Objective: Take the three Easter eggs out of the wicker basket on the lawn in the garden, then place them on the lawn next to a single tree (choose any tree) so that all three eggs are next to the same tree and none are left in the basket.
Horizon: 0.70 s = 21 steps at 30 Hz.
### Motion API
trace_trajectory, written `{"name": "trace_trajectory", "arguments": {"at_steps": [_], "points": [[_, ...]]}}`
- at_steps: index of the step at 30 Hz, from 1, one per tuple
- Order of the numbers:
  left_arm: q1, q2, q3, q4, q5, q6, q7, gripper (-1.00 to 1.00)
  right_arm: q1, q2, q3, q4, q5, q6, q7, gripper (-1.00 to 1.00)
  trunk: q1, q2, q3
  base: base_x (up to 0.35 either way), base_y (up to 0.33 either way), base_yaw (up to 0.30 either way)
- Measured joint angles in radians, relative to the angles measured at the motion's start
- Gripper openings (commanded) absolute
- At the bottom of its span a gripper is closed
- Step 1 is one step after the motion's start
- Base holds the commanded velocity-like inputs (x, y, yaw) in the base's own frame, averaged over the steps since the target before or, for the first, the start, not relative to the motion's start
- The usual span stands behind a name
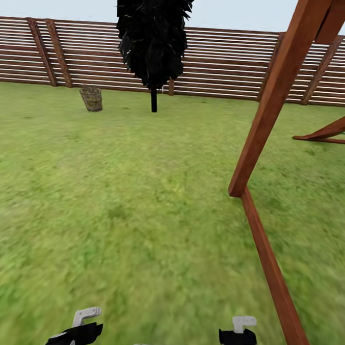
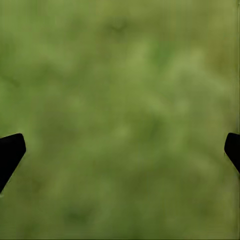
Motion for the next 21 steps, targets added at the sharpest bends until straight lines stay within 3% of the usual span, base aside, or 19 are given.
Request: {"name": "trace_trajectory", "arguments": {"at_steps": [15, 21], "points": [[0.0, 0.0, 0.0, 0.0, 0.0, 0.0, 0.0, 1.0, 0.0, 0.0, 0.0, 0.0, 0.0, -0.001, 0.0, 1.0, 0.0, 0.0, 0.0, 0.323, 0.0, 0.003], [0.0, 0.0, 0.0, 0.0, 0.0, 0.0, 0.0, 1.0, 0.0, 0.0, 0.0, 0.0, 0.0, -0.001, 0.0, 1.0, 0.0, 0.0, 0.0, 0.323, 0.0, 0.193]]}}
